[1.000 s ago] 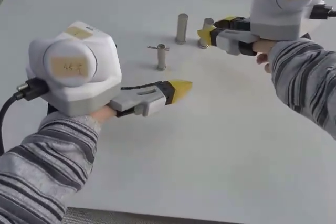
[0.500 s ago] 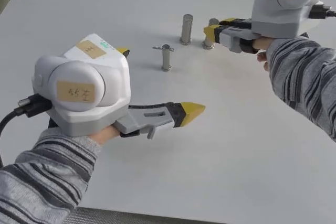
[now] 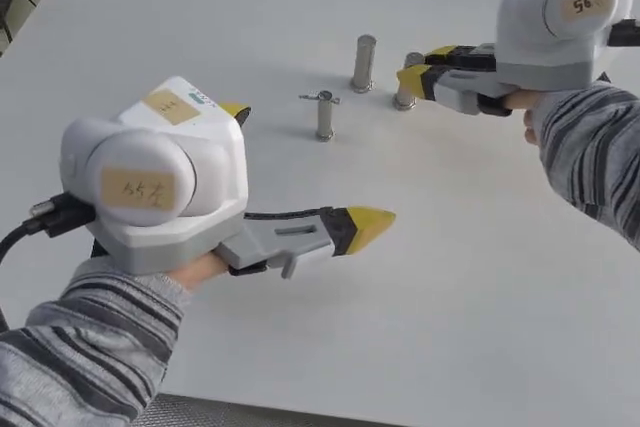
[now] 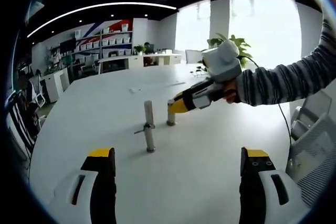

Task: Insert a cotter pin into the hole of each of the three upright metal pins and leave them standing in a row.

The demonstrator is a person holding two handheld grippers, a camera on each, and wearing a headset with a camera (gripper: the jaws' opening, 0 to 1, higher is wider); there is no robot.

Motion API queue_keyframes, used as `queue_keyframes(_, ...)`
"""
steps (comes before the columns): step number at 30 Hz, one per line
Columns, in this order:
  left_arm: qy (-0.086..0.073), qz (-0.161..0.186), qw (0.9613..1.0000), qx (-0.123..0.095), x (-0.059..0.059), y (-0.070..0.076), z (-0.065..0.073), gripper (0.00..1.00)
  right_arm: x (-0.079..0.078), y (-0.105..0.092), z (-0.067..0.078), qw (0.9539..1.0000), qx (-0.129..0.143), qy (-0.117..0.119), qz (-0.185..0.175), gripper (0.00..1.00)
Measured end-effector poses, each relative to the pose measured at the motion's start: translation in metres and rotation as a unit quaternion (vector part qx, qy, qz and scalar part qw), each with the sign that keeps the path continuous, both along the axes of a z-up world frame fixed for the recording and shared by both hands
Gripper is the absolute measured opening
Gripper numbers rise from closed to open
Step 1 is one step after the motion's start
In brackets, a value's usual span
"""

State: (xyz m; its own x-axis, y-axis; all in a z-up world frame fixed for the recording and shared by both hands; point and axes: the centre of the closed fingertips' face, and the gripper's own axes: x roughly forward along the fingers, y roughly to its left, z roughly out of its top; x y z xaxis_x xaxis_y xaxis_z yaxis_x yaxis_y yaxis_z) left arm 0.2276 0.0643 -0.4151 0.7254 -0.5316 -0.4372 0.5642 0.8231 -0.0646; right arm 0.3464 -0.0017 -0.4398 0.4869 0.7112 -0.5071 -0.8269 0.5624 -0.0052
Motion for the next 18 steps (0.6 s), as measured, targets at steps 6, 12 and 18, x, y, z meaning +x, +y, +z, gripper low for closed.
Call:
queue_keyframes(6,0.000,-0.002,1.0000,0.003,-0.004,-0.001,0.001,0.99,-0.021,0.000,-0.001,0.9992,-0.002,0.002,0.040,0.08)
queue_keyframes(12,0.001,-0.005,1.0000,0.006,-0.009,-0.001,0.000,0.99,-0.041,-0.002,-0.001,0.9971,0.001,0.009,0.076,0.08)
queue_keyframes(18,0.004,-0.007,0.9999,0.010,-0.014,0.000,-0.002,0.99,-0.056,-0.003,-0.001,0.9952,-0.003,0.010,0.097,0.08)
